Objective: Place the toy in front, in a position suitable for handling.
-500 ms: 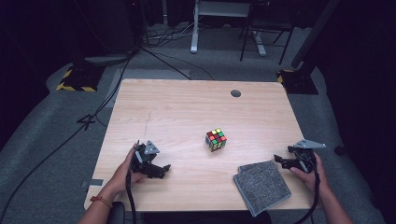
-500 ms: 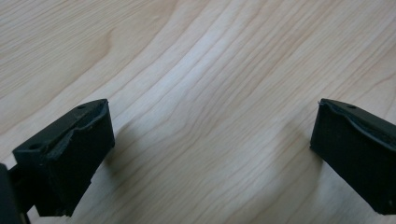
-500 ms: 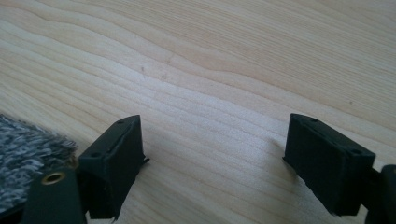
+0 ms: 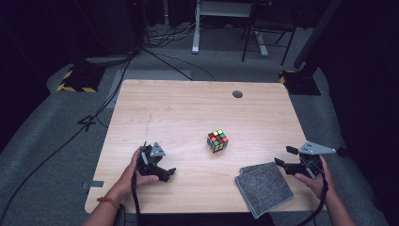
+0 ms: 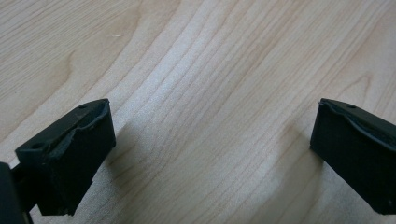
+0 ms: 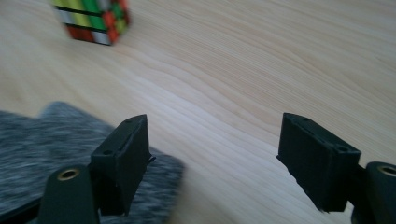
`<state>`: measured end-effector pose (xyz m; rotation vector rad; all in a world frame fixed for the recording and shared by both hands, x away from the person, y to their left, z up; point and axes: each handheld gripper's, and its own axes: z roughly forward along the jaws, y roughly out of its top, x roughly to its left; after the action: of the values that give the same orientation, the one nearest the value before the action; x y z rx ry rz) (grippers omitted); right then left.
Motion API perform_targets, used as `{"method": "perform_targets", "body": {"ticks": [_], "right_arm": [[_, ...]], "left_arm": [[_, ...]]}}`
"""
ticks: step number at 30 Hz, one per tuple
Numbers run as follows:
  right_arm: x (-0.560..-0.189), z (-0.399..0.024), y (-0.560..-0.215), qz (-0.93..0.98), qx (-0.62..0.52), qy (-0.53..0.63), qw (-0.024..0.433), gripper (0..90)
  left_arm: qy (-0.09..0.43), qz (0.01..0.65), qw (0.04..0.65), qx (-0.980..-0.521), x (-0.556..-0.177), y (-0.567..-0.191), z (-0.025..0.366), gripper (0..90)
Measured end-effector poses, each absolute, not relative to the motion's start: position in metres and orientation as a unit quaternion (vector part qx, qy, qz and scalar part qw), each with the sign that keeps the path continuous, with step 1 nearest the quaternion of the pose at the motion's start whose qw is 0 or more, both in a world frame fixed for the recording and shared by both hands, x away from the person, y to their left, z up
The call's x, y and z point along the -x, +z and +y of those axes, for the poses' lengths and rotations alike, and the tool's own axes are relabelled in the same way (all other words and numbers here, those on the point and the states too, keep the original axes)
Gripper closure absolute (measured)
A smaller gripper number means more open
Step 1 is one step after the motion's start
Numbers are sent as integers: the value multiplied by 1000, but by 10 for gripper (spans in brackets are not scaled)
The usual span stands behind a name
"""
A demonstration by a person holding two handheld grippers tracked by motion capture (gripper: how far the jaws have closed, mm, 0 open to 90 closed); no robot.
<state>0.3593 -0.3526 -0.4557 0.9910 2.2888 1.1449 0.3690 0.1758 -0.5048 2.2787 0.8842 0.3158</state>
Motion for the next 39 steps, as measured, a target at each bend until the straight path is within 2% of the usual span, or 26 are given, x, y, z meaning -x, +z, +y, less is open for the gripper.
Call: {"method": "perform_targets", "body": {"ticks": [4, 5, 18, 22, 30, 35, 39], "right_arm": [[-350, -340, -452, 836, -311, 418, 173, 301], [-343, -327, -455, 854, -277, 415, 148, 314], [-318, -283, -472, 905, -181, 374, 95, 342], [-318, -277, -484, 922, -169, 333, 104, 314], [-329, -282, -491, 914, -193, 344, 91, 266], [-344, -288, -493, 901, -229, 352, 108, 249], [-356, -294, -494, 890, -265, 344, 138, 188]], "left_arm": [[119, 335, 332, -874, -369, -505, 176, 4], [120, 335, 332, -873, -369, -505, 176, 4], [121, 341, 333, -871, -367, -505, 175, 4], [119, 342, 333, -870, -367, -505, 174, 2], [117, 333, 334, -874, -368, -505, 168, 4], [108, 306, 337, -884, -375, -505, 152, 4], [97, 278, 340, -893, -389, -505, 125, 5]]}}
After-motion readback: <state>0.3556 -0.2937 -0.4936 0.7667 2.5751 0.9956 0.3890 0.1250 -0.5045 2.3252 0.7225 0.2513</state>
